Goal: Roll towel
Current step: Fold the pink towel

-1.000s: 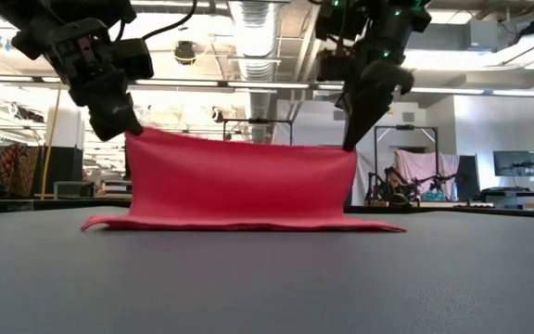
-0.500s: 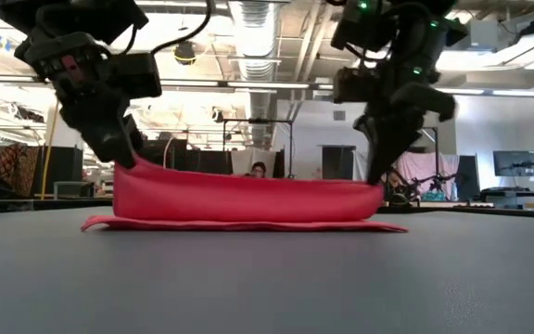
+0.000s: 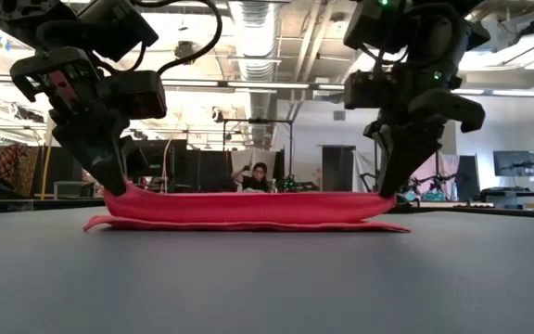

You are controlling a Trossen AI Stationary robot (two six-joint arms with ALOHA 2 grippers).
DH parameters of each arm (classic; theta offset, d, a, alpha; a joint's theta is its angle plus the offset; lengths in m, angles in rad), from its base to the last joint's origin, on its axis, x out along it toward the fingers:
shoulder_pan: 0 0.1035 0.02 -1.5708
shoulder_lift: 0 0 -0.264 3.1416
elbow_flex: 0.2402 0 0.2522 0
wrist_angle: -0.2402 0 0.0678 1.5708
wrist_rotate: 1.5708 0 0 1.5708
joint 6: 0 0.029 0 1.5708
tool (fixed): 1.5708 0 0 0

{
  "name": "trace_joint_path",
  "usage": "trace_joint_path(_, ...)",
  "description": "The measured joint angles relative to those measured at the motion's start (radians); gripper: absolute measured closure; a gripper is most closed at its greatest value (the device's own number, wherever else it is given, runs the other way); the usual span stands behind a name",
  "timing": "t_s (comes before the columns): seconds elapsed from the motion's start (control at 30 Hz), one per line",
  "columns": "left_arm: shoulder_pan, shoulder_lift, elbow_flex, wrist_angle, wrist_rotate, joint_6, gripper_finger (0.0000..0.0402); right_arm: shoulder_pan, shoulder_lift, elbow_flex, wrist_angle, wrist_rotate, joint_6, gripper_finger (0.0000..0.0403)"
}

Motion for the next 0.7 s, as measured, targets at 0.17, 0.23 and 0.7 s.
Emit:
trace_joint_path(0.17, 0.0, -0.016, 0.0, -0.027, 0.0, 0.01, 0.0401, 0.017, 0.0, 0.0, 0.017, 0.0, 0.001, 0.0388)
trace_joint_path(0.23, 0.0, -0.039, 0.0, -0.048, -0.013, 0.023, 0.0401, 0.017, 0.0, 0.0, 0.017, 0.0, 0.001, 0.0388)
trace_joint_path(0.7, 0.0, -0.125, 0.0, -0.118, -0.086, 0.041, 0.0401, 0.03, 0.0, 0.001, 0.046, -0.028, 0.02, 0.0388)
